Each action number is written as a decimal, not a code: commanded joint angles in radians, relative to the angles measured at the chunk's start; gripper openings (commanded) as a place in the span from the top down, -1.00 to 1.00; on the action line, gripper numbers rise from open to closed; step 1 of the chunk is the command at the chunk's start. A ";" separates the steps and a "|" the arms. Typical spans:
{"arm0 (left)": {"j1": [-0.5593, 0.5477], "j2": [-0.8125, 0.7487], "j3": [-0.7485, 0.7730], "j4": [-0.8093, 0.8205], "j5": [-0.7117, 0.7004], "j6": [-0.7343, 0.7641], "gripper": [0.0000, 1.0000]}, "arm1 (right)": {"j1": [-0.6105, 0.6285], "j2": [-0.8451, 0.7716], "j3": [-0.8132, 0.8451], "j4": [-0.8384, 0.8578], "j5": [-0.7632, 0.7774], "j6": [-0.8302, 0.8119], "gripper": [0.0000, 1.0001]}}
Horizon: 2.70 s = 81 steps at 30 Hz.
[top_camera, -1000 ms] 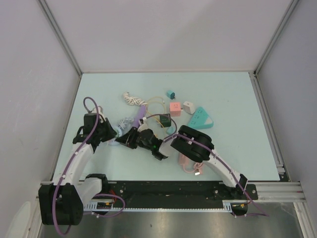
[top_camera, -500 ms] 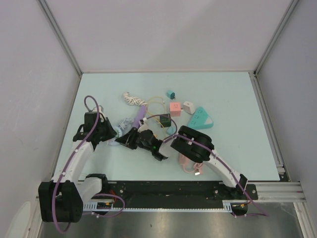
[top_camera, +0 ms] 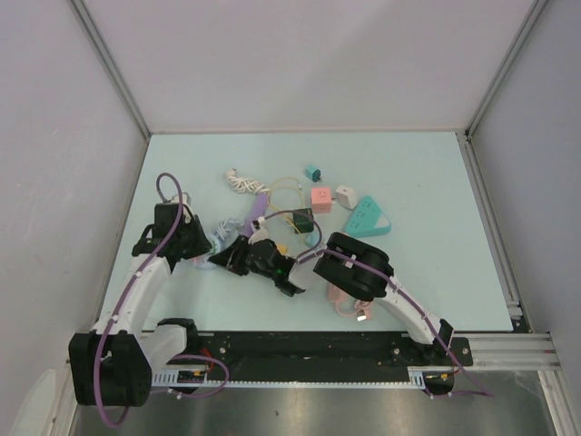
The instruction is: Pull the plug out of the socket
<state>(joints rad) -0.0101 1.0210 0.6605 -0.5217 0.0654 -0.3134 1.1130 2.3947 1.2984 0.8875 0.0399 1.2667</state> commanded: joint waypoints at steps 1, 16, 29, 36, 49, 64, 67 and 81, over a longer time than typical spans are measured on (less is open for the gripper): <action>0.002 -0.042 0.108 0.060 -0.035 0.034 0.99 | -0.027 0.038 -0.033 -0.272 0.127 -0.055 1.00; 0.038 -0.068 0.136 0.048 -0.024 -0.021 0.99 | -0.030 0.047 -0.034 -0.275 0.118 -0.052 1.00; 0.047 -0.084 0.149 0.055 -0.018 -0.033 0.99 | -0.036 0.064 -0.034 -0.279 0.091 -0.038 1.00; 0.068 -0.084 0.146 0.061 -0.007 -0.052 0.99 | -0.042 0.080 -0.034 -0.268 0.072 -0.020 1.00; 0.078 -0.093 0.151 0.051 -0.055 -0.039 0.99 | -0.042 0.107 -0.044 -0.206 0.038 0.007 1.00; 0.070 -0.081 0.152 0.063 -0.039 0.005 0.99 | -0.021 0.023 -0.044 -0.355 0.167 -0.153 1.00; 0.070 -0.062 0.205 0.046 -0.049 0.000 0.99 | -0.030 0.037 -0.045 -0.357 0.137 -0.124 1.00; 0.099 -0.068 0.231 0.054 -0.061 -0.027 0.99 | -0.045 0.072 -0.054 -0.384 0.123 -0.095 1.00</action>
<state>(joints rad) 0.0498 1.0088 0.7628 -0.6144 0.0666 -0.3386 1.1164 2.3676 1.3182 0.8009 0.0788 1.2068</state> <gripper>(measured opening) 0.298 0.369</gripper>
